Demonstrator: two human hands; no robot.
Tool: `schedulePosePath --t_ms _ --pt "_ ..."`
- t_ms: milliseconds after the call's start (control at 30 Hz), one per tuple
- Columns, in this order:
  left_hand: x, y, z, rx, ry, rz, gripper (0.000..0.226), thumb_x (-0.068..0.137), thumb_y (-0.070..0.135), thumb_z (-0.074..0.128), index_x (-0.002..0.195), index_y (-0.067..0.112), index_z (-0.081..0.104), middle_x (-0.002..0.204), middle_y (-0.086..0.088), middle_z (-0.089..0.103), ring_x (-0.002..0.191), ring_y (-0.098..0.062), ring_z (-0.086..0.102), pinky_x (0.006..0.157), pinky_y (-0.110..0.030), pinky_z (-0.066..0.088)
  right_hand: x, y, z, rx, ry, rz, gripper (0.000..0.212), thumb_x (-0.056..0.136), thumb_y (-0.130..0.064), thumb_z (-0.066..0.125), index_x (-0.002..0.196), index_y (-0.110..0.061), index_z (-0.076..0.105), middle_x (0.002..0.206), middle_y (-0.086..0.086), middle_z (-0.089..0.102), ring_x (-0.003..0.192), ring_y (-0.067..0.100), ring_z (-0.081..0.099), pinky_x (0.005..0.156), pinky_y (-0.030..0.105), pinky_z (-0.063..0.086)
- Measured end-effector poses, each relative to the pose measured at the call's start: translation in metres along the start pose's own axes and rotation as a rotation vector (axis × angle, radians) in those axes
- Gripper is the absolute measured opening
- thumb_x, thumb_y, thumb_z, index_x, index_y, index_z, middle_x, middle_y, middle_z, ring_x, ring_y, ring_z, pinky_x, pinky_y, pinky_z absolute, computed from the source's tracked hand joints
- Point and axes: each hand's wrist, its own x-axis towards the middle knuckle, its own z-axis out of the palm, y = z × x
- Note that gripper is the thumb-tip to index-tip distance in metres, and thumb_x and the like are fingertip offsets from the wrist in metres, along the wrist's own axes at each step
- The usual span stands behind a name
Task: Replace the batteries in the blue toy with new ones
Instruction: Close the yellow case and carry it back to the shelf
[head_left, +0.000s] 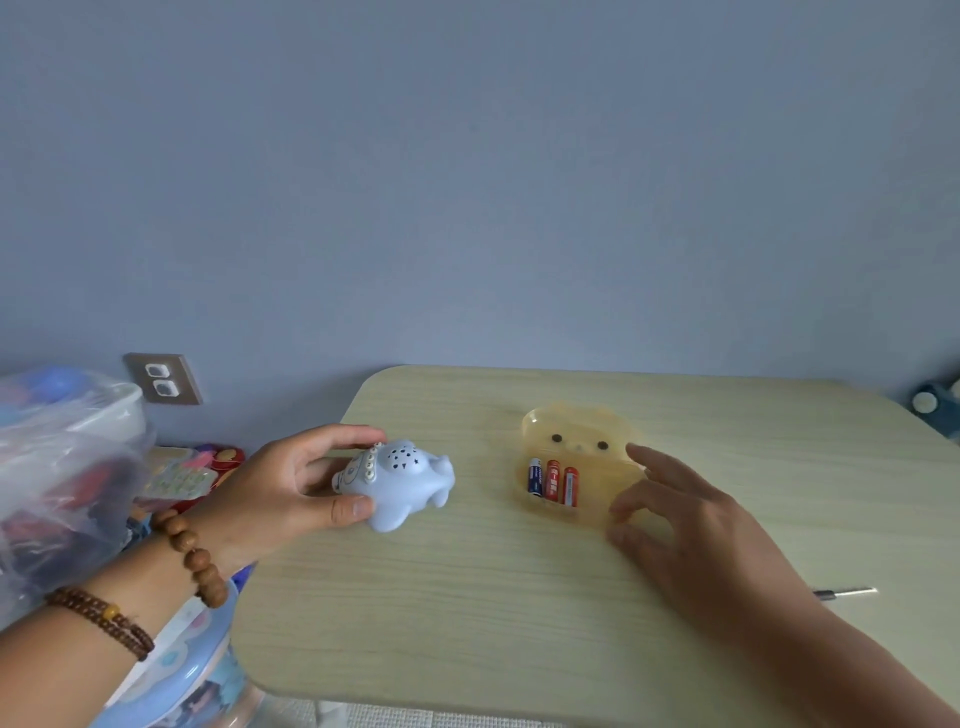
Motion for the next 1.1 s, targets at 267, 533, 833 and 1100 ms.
schedulePosePath --t_ms 267,533,833,1100 --pt "0.001 0.006 0.0 -0.021 -0.058 0.024 0.096 0.049 0.047 0.098 0.134 0.022 0.059 0.136 0.0 0.066 0.129 -0.016 0.059 0.103 -0.031 0.052 -0.015 0.014 -0.005 0.115 -0.057 -0.146 0.012 0.088 -0.035 0.077 0.087 -0.044 0.069 0.15 -0.034 0.042 0.13 -0.011 0.054 0.096 0.018 0.048" --pt "-0.01 0.058 0.062 0.661 0.026 0.381 0.071 0.067 0.061 0.076 0.131 0.041 0.054 0.135 0.023 0.052 0.125 0.005 0.05 0.105 -0.012 0.037 -0.037 0.015 -0.006 0.161 -0.078 -0.258 0.012 0.088 -0.038 0.076 0.093 -0.046 0.068 0.153 -0.042 0.031 0.132 -0.022 0.045 0.099 0.024 0.055" --pt "-0.039 0.048 0.137 0.778 -0.005 0.447 0.04 0.075 0.064 0.059 0.105 0.038 0.059 0.12 0.026 0.044 0.103 0.006 0.049 0.082 -0.007 0.041 -0.054 0.012 -0.023 0.19 -0.09 -0.346 0.014 0.089 -0.058 0.061 0.091 -0.048 0.071 0.155 -0.031 0.039 0.132 -0.018 0.049 0.098 0.006 0.045" --pt "-0.036 0.036 0.134 0.585 0.011 0.38 0.029 0.069 0.057 0.072 0.084 0.034 0.064 0.111 0.022 0.054 0.097 0.003 0.055 0.083 -0.002 0.035 -0.048 -0.002 -0.038 0.208 -0.082 -0.193 0.04 0.08 -0.079 0.055 0.106 -0.052 0.07 0.149 -0.033 0.047 0.116 -0.018 0.06 0.087 0.008 0.054"
